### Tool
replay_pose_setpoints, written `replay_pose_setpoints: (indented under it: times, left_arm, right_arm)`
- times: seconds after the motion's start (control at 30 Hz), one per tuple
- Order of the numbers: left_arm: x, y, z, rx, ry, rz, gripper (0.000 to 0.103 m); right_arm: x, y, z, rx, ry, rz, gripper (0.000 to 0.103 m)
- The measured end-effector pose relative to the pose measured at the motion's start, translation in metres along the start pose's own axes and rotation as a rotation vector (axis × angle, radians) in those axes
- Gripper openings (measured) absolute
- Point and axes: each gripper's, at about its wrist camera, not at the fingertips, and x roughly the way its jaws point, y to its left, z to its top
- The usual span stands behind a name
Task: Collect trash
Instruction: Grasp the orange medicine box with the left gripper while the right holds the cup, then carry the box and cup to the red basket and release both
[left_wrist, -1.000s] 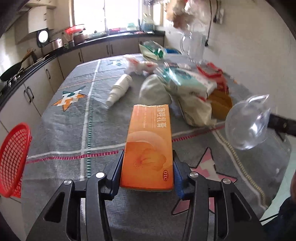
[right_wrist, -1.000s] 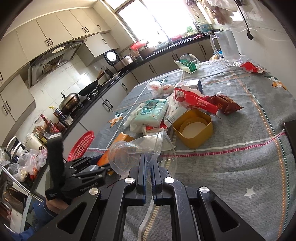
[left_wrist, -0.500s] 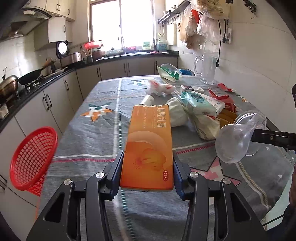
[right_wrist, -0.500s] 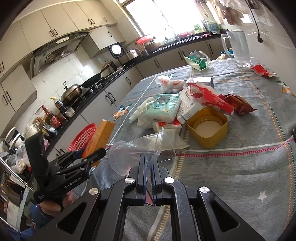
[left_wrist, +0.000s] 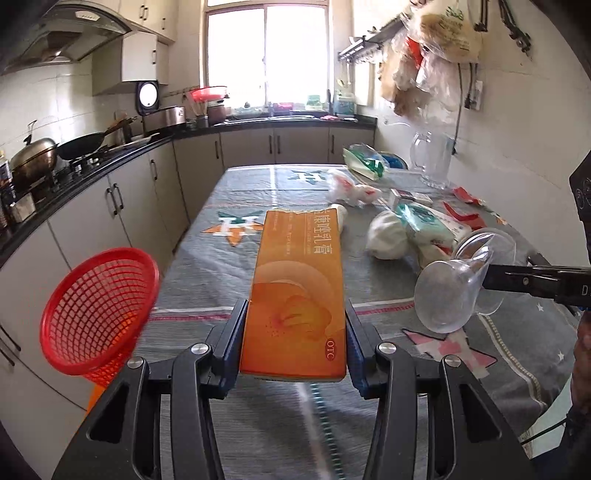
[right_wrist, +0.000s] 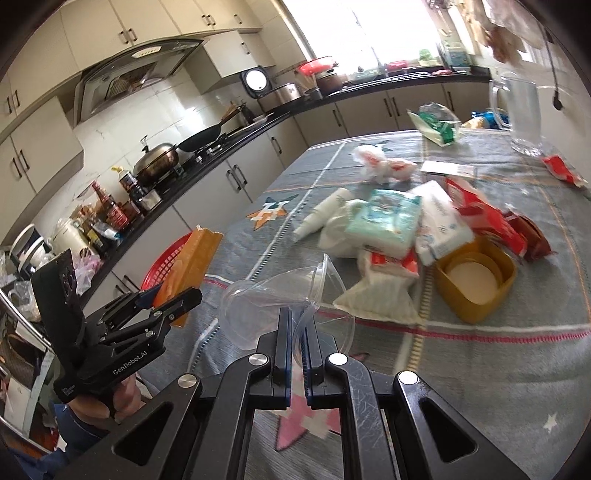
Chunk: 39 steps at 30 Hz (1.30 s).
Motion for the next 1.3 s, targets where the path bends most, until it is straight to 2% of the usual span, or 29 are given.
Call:
replay_pose_setpoints:
  times: [0.5, 0.77, 1.07, 1.3]
  left_arm:
    - [-0.018, 0.051, 0.000, -0.063, -0.026, 0.067, 0.046]
    - [-0.029, 0.093, 0.003, -0.128, -0.042, 0.136, 0.046]
    - [-0.028, 0.162, -0.004, -0.233, -0.019, 0.246, 0.046]
    - [-0.009, 0.198, -0.011, -0.290, 0.027, 0.280, 0.046]
  right_arm:
    - [0.032, 0.051, 0.031, -0.090, 0.020, 0.071, 0.006]
    - [0.051, 0.081, 0.051, -0.135, 0.027, 0.108, 0.006]
    - [0.093, 0.132, 0.077, -0.190, 0.053, 0.181, 0.006]
    - [0.144, 0.169, 0.092, -0.201, 0.102, 0.225, 0.006]
